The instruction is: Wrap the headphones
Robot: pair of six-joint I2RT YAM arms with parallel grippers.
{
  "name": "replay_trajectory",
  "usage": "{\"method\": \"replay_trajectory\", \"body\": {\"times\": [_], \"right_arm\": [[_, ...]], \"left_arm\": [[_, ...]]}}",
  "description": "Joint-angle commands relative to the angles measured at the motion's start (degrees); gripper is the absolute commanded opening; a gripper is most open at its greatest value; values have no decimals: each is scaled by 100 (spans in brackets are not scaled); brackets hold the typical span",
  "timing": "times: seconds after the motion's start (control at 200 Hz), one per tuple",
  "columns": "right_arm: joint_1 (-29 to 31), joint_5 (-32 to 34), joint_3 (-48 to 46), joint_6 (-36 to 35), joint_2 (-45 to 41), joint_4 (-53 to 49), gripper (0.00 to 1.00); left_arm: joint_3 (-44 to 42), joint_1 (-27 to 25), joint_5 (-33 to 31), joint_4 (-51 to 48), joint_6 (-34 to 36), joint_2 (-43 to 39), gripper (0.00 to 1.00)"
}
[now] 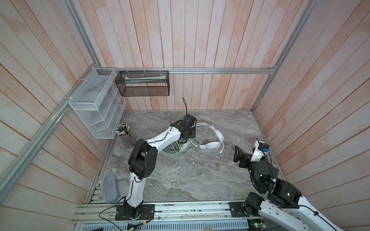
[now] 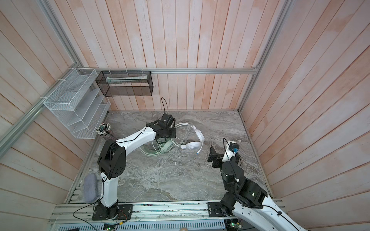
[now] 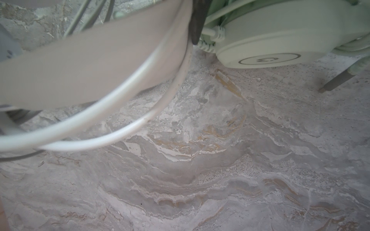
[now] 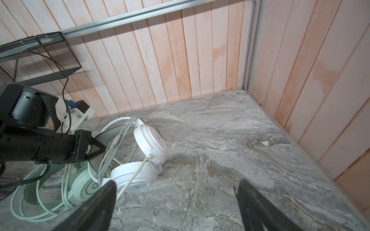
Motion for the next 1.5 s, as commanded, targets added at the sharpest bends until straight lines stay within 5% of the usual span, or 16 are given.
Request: {"method": "replay_trajectory", "body": {"times": [0.0,0.59,1.17,1.495], "right_arm": [[-24,-34,47,-87,-56,-35,95],[-28,-87,24,-78,-50,19,95],[-25,-12,12,-51,-188,-1,95],[-25,-29,1,-49,-189,8,96]], "left_arm": [[-207,6,-70,126,-96,-517,0],[76,-180,285,-409,-226,-1546,0],[3599,-135,382,-944,-165,1638,0],[3081,-185,427,-663,-184,1992,0]]}}
